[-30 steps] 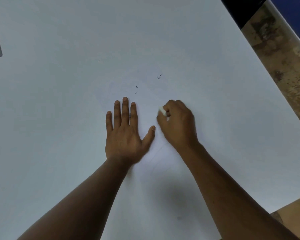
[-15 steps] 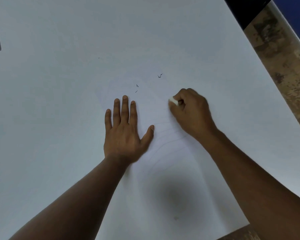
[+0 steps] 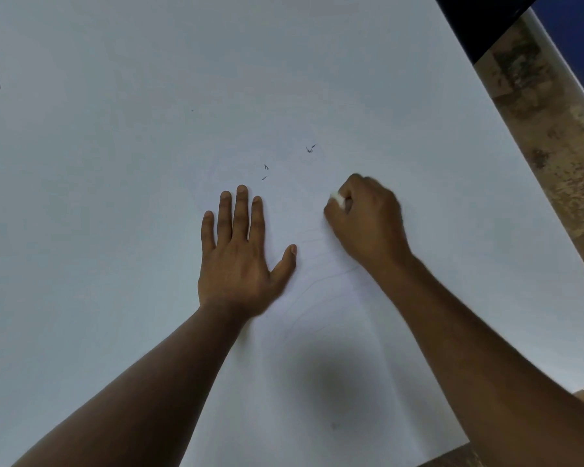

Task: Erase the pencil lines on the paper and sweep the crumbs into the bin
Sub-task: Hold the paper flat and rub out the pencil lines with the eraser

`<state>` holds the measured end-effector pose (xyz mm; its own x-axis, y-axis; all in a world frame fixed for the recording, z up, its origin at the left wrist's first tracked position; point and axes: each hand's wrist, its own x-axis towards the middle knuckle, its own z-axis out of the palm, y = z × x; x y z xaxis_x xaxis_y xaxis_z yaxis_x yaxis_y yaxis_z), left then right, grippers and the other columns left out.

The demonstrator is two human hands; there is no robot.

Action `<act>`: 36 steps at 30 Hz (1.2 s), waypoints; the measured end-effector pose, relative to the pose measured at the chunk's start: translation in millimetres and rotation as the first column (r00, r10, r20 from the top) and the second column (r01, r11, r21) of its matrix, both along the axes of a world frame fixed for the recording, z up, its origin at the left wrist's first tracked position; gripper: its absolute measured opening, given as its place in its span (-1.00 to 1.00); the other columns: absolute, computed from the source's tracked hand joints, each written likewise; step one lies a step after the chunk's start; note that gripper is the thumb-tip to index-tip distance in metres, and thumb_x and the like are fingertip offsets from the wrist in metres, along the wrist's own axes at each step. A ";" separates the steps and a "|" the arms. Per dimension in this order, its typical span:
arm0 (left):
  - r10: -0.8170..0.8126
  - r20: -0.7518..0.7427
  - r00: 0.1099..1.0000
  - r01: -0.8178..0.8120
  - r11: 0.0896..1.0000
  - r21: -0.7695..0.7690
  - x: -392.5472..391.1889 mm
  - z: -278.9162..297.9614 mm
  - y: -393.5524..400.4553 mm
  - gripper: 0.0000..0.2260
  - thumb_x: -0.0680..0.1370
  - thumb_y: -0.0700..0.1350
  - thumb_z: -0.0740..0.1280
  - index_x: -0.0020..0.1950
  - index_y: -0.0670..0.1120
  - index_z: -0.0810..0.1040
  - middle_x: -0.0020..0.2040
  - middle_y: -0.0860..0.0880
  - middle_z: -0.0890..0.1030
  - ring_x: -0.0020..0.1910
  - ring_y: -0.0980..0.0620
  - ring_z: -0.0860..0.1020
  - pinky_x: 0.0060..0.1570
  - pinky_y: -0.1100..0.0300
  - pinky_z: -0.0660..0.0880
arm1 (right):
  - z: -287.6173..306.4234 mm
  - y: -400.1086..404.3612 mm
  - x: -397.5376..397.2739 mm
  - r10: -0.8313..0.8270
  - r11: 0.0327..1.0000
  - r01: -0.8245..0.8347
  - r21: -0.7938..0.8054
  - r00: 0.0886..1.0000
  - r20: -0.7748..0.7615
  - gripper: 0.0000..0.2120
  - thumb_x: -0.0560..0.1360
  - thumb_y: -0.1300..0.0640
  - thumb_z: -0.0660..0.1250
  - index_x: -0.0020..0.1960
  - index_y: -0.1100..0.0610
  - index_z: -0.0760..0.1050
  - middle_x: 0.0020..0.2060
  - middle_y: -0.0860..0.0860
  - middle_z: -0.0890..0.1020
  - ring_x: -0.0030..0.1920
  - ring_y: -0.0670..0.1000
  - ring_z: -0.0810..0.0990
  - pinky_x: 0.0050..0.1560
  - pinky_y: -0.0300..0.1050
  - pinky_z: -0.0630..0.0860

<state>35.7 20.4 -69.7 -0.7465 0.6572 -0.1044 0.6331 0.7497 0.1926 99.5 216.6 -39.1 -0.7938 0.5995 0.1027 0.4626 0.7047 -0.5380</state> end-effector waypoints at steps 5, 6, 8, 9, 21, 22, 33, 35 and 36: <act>0.006 -0.007 1.000 -0.006 1.000 -0.025 0.2 0.1 0.7 -0.21 0.63 0.39 -0.12 0.70 -0.10 -0.11 0.70 -0.11 -0.18 0.66 -0.08 -0.27 0.62 -0.13 -0.20 | -4.5 -48.2 2.3 0.125 0.992 -0.124 -0.026 0.991 0.048 -0.83 0.47 0.13 0.33 -0.23 0.15 0.39 -0.31 0.07 0.52 -0.34 0.11 0.50 -0.33 -0.03 0.48; 0.007 -0.006 1.000 -0.007 1.000 -0.024 0.2 0.3 1.0 -0.21 0.63 0.39 -0.12 0.70 -0.10 -0.11 0.70 -0.11 -0.18 0.66 -0.08 -0.26 0.62 -0.14 -0.19 | -6.4 -46.8 0.9 0.117 0.993 -0.118 0.004 0.992 0.051 -0.83 0.46 0.14 0.33 -0.24 0.14 0.37 -0.32 0.08 0.52 -0.36 0.12 0.49 -0.35 -0.04 0.48; 0.003 0.000 1.000 -0.003 1.000 -0.012 -0.5 0.0 1.1 -0.21 0.63 0.38 -0.09 0.70 -0.11 -0.09 0.70 -0.11 -0.16 0.67 -0.09 -0.25 0.62 -0.15 -0.17 | -7.8 -31.8 0.6 0.042 0.996 -0.047 0.080 0.997 0.066 -0.85 0.45 0.14 0.31 -0.23 0.16 0.39 -0.31 0.12 0.53 -0.35 0.19 0.51 -0.34 -0.07 0.40; 0.001 0.004 1.000 -0.001 1.000 -0.005 -0.3 0.0 0.4 -0.21 0.63 0.37 -0.08 0.70 -0.12 -0.08 0.70 -0.11 -0.16 0.67 -0.09 -0.24 0.62 -0.15 -0.17 | -6.9 -20.9 2.0 -0.021 0.995 0.013 0.099 0.996 0.086 -0.85 0.46 0.14 0.30 -0.22 0.18 0.40 -0.30 0.13 0.53 -0.33 0.21 0.52 -0.33 -0.08 0.34; -0.011 0.001 1.000 0.011 1.000 0.008 -0.5 -1.5 -0.6 -0.20 0.63 0.37 -0.08 0.70 -0.12 -0.07 0.70 -0.13 -0.15 0.67 -0.10 -0.23 0.62 -0.15 -0.18 | 4.9 -53.8 -4.9 0.179 0.982 -0.186 0.037 0.974 0.142 -0.86 0.53 0.07 0.29 -0.08 0.15 0.41 -0.40 0.08 0.56 -0.36 0.23 0.56 -0.36 -0.06 0.41; -0.011 0.001 1.000 0.011 1.000 0.005 -0.3 -1.4 -0.8 -0.20 0.63 0.38 -0.10 0.70 -0.12 -0.08 0.70 -0.13 -0.15 0.67 -0.10 -0.23 0.62 -0.15 -0.18 | 3.8 -58.5 -5.8 0.220 0.971 -0.232 0.050 0.960 0.175 -0.86 0.55 0.07 0.28 -0.07 0.15 0.41 -0.40 0.06 0.54 -0.36 0.21 0.56 -0.36 -0.08 0.39; 0.001 0.033 0.999 -0.002 1.000 0.029 -0.8 -0.3 0.3 -0.14 0.61 0.41 -0.11 0.69 -0.17 -0.18 0.69 -0.12 -0.24 0.66 -0.06 -0.29 0.63 -0.12 -0.21 | 9.9 -7.6 -9.1 0.157 0.987 -0.159 0.025 0.985 0.076 -0.88 0.55 0.10 0.28 -0.08 0.15 0.50 -0.30 0.07 0.60 -0.29 0.15 0.56 -0.24 0.01 0.52; 0.003 0.031 1.000 -0.004 0.999 0.033 -1.0 -0.7 0.4 -0.11 0.60 0.43 -0.11 0.68 -0.18 -0.18 0.69 -0.14 -0.23 0.66 -0.07 -0.27 0.63 -0.11 -0.20 | 9.8 -28.0 -13.7 0.314 0.949 -0.314 -0.013 0.948 0.042 -0.86 0.55 0.08 0.28 -0.04 0.12 0.56 -0.26 0.04 0.61 -0.25 0.11 0.58 -0.20 0.00 0.54; -0.003 0.025 1.000 0.002 0.999 0.033 -1.2 -1.6 0.0 -0.11 0.60 0.44 -0.12 0.68 -0.19 -0.17 0.69 -0.15 -0.21 0.66 -0.08 -0.26 0.63 -0.11 -0.19 | 8.7 -38.2 -16.2 0.392 0.920 -0.392 -0.023 0.919 0.048 -0.86 0.55 0.08 0.28 -0.07 0.12 0.57 -0.27 0.01 0.58 -0.27 0.09 0.56 -0.21 -0.01 0.53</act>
